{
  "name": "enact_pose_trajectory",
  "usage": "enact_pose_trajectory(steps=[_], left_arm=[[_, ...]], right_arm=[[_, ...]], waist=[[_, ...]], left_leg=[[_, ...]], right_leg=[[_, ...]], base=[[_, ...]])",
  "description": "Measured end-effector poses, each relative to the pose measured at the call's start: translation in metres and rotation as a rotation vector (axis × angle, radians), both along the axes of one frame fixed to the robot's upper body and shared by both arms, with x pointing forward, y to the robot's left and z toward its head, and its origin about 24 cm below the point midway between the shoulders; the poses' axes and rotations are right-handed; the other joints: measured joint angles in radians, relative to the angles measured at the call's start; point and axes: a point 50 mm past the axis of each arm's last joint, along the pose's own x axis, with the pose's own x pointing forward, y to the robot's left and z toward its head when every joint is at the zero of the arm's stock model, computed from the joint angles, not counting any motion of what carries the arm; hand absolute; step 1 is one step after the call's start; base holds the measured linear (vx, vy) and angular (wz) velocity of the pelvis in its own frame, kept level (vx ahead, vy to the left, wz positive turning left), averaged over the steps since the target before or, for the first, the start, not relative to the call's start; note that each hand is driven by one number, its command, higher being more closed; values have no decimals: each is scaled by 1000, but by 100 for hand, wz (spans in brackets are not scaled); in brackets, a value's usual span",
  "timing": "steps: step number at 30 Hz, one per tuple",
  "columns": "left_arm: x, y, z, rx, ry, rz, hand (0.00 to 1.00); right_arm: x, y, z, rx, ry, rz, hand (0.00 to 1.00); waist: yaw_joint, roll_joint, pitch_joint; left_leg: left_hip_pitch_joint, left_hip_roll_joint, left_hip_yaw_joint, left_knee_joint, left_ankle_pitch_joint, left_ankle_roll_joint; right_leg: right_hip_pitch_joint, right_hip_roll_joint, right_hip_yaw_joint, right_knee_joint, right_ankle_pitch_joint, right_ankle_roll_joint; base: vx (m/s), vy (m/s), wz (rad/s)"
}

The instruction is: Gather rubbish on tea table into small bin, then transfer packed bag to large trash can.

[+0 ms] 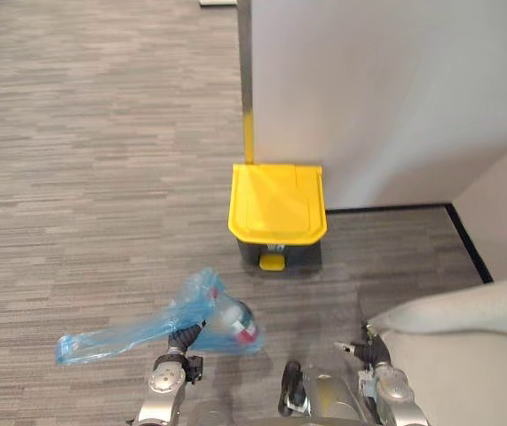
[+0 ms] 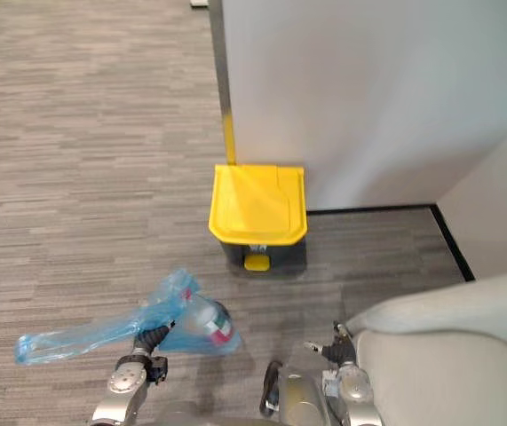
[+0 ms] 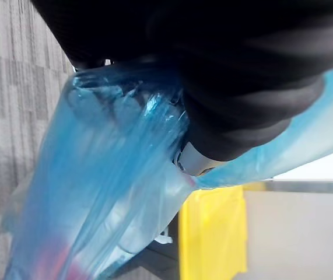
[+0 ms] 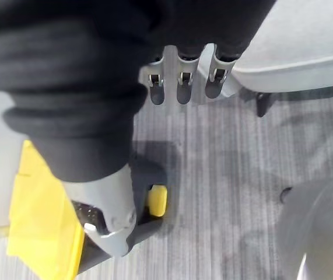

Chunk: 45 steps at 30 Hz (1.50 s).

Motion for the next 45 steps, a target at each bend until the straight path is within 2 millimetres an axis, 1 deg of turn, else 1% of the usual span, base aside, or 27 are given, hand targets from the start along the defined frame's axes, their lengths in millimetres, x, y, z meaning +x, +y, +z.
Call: enact_pose_trajectory(steps=[1, 2, 3, 4, 5, 6, 7, 8, 9, 11, 13, 15, 16, 19, 20, 21, 22, 24, 25, 26, 27, 29, 31, 33, 36, 42, 45], left_arm=[[-2, -1, -1, -4, 3, 1, 100], [-3, -1, -1, -4, 7, 4, 100], [-3, 0, -1, -4, 7, 6, 100], [-4, 1, -2, -3, 9, 11, 100], [-4, 1, -2, -2, 9, 12, 100], [-4, 1, -2, -4, 12, 13, 100], [-6, 4, -5, 5, 29, 15, 100], [-7, 4, -6, 6, 38, 13, 100], [-6, 8, -6, 19, 38, 10, 100], [-8, 10, -6, 24, 42, 12, 100], [-9, 13, -6, 34, 45, 14, 100], [-11, 17, -7, 47, 57, 15, 100], [-13, 18, -10, 47, 73, 15, 100], [-17, 19, -12, 59, 88, -3, 100], [-17, 18, -12, 63, 89, -13, 100], [-17, 18, -12, 62, 89, -15, 100], [-16, 18, -11, 65, 86, -16, 100], [-11, 20, -10, 70, 81, -20, 100], [-14, 27, -11, 92, 94, -24, 100], [-15, 24, -14, 84, 109, -25, 100], [-17, 16, -19, 56, 127, -25, 100], [-17, 6, -20, 28, 125, -25, 100], [-17, 4, -20, 21, 123, -25, 100], [-17, 4, -20, 21, 122, -22, 100], [-17, 6, -20, 22, 123, -14, 100], [-20, 9, -22, 28, 139, -7, 100], [-23, 18, -24, 54, 157, -4, 100]], right_arm=[[2, 2, 2, 12, -20, -6, 0], [4, 2, 3, 19, -27, -16, 0], [6, 1, 4, 18, -34, -19, 0], [12, 2, 7, 18, -49, -17, 0], [13, 1, 7, 17, -50, -20, 0], [11, -1, 6, 14, -42, -28, 0], [11, 3, 3, 27, -25, -28, 0], [8, 4, 1, 31, -16, -27, 0], [7, 1, 1, 25, -14, -33, 0], [8, 0, 2, 21, -17, -37, 0], [10, 1, 1, 24, -13, -32, 0], [10, 1, 0, 25, -6, -31, 0], [13, 1, -1, 23, -3, -28, 0], [6, 1, -5, 27, 25, -29, 0], [4, 2, -6, 29, 32, -28, 0], [3, 3, -7, 32, 35, -26, 0], [3, 5, -7, 36, 36, -22, 0], [1, 3, -8, 31, 41, -23, 0], [-4, 3, -10, 32, 54, -28, 0], [-8, 0, -13, 26, 71, -32, 0], [-10, -5, -14, 14, 89, -37, 0], [-9, -10, -13, -1, 85, -37, 0], [-11, -10, -14, 2, 90, -41, 0], [-13, -12, -14, 2, 93, -53, 0], [-15, -18, -14, -9, 94, -75, 0], [-18, -18, -17, -4, 118, -78, 0], [-19, -16, -18, 2, 121, -77, 0]], waist=[[7, -8, -2], [9, -14, -7], [14, -13, -7], [27, -7, -5], [34, -6, -5], [34, 5, -7], [39, -16, -6], [35, -22, -11], [34, -45, -23], [34, -45, -23], [35, -41, -24], [35, -41, -23], [35, -40, -23], [30, -47, -26], [22, -44, -26], [12, -43, -26], [2, -39, -24], [-1, -38, -24], [-2, -65, -37], [-2, -73, -39], [0, -50, -43], [3, -18, -49], [0, -4, -54], [0, -4, -54], [0, -4, -55], [4, -4, -56], [3, -9, -62]], left_leg=[[-61, 4, 37, 10, -18, 31], [-101, -10, 61, -63, -35, 60], [-115, -20, 64, -119, -39, 67], [-140, -41, 62, -241, -39, 68], [-146, -54, 60, -307, -33, 71], [-137, -83, 49, -506, 90, 82], [-105, -106, 65, -532, 117, 100], [-94, -124, 72, -560, 123, 107], [-85, -155, 85, -580, 123, 115], [-70, -183, 95, -587, 122, 116], [-34, -203, 111, -610, 108, 134], [5, -234, 119, -648, 85, 147], [28, -242, 127, -676, 84, 150], [101, -272, 134, -734, 82, 155], [120, -269, 117, -743, 77, 163], [123, -264, 106, -743, 75, 165], [132, -252, 86, -752, 73, 168], [139, -225, 66, -760, 79, 154], [142, -250, 36, -753, 69, 130], [152, -251, 22, -747, 57, 114], [157, -228, 14, -742, 60, 109], [158, -200, 10, -750, 58, 105], [171, -183, 3, -771, 58, 104], [201, -168, 3, -793, 62, 97], [210, -166, 3, -807, 62, 97], [199, -189, -2, -807, 62, 97], [189, -203, -10, -800, 63, 98]], right_leg=[[34, 1, 4, -41, 0, -1], [55, -1, 13, -70, 5, 7], [65, -2, 19, -79, 7, 10], [80, -5, 33, -87, 10, 20], [82, -7, 43, -87, 15, 37], [90, -8, 60, -81, 0, 72], [94, -20, 90, -75, -8, 87], [97, -30, 107, -91, -3, 96], [115, -52, 130, -136, 2, 113], [132, -77, 144, -161, 8, 130], [138, -96, 159, -150, -2, 145], [124, -122, 181, -77, -38, 167], [89, -142, 192, 10, -48, 182], [14, -182, 209, 229, -42, 197], [-32, -183, 216, 328, -16, 179], [-47, -173, 223, 349, -40, 176], [-78, -140, 244, 337, -85, 148], [-130, -82, 261, 256, -94, 126], [-124, -60, 274, 30, 51, 109], [-121, -59, 278, 41, 73, 101], [-104, -46, 267, 31, 83, 87], [-70, -22, 256, -37, 87, 82], [-47, -2, 245, -77, 98, 74], [-7, 16, 243, -120, 111, 71], [17, 21, 245, -169, 137, 76], [57, 9, 246, -273, 204, 97], [74, -3, 244, -318, 233, 106]], base=[[195, 13, -11], [193, 30, -14], [232, 93, -25], [217, 125, -31], [335, 236, -36], [276, 204, -33], [285, 176, -16], [263, 140, -1], [255, 132, 7], [242, 126, -5], [153, 73, -15], [104, 65, -18], [94, 39, -17], [108, 47, -3], [165, 52, 22], [182, 3, 38], [157, -39, 42], [151, -104, 53], [169, -104, 56], [220, -105, 46], [231, -80, 15], [208, -92, 3], [101, -80, 2], [83, -67, -4], [16, -2, -2], [-43, 69, 2], [-81, 59, 4]])
